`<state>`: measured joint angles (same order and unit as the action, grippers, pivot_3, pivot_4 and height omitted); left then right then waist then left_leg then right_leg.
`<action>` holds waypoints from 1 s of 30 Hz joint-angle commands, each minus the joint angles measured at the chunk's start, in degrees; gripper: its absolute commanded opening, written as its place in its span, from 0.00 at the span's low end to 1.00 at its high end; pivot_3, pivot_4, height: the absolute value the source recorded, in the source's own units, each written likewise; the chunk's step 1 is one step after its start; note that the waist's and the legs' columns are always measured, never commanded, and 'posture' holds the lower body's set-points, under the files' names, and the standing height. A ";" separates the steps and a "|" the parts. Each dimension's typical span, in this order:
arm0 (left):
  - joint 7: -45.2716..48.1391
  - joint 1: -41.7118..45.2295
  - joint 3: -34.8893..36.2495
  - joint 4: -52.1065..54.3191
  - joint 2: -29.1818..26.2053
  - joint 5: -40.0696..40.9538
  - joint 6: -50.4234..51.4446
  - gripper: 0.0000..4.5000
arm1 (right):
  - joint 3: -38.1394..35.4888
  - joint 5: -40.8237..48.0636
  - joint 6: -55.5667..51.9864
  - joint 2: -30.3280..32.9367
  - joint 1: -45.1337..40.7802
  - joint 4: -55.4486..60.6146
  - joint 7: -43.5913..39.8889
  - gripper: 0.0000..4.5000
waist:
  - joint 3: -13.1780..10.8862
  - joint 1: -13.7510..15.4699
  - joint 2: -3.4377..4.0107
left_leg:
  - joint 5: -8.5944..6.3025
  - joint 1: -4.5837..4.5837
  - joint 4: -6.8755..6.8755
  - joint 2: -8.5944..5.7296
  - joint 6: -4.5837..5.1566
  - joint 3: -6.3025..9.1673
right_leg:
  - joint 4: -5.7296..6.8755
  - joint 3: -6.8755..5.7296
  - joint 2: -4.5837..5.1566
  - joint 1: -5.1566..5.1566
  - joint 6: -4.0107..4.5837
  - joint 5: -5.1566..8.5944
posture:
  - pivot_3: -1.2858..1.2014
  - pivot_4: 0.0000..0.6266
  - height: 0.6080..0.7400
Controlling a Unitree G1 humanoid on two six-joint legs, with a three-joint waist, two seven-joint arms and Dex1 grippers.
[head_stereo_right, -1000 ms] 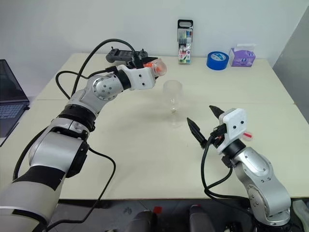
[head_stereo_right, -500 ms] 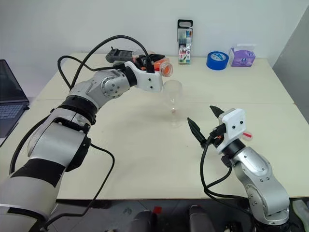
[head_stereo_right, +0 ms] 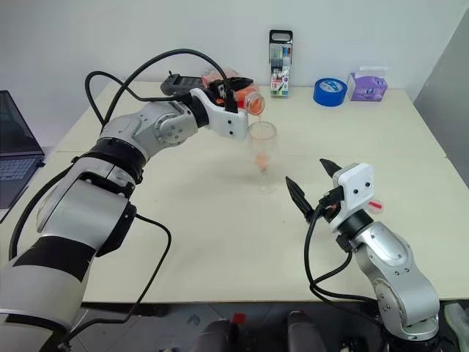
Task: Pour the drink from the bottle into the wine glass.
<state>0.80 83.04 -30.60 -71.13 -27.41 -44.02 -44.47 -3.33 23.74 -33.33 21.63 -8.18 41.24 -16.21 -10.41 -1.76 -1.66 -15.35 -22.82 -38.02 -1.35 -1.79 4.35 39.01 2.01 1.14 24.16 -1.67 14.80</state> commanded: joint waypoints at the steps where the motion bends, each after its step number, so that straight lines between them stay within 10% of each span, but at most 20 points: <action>1: -2.01 3.08 0.06 0.50 -0.99 -0.33 -0.64 0.40 | -0.61 -0.19 1.16 0.14 -0.93 1.39 0.04 1.00 | 0.00 0.00 0.00 | 0.00 0.00 0.00 0.00 0.00 -0.01 | 0.00 0.01 0.00 0.00 0.00 0.00 | 0.52 0.24 1.00; 30: -6.00 5.62 -3.02 -1.64 -1.53 -4.34 0.23 0.40 | 0.32 -1.88 1.74 0.16 -0.79 0.44 -0.65 1.00 | 0.00 0.01 0.00 | 0.00 0.00 -0.04 -0.02 0.00 -0.10 | 0.04 0.00 0.01 0.00 0.00 0.00 | 0.52 0.24 1.00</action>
<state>-4.08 86.16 -33.58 -73.10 -27.97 -48.56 -44.25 -3.09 21.79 -32.96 21.79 -8.34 40.76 -16.57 -10.40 -1.75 -1.66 -15.35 -22.82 -38.06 -1.36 -1.79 4.26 39.05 2.01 1.15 24.15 -1.67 14.79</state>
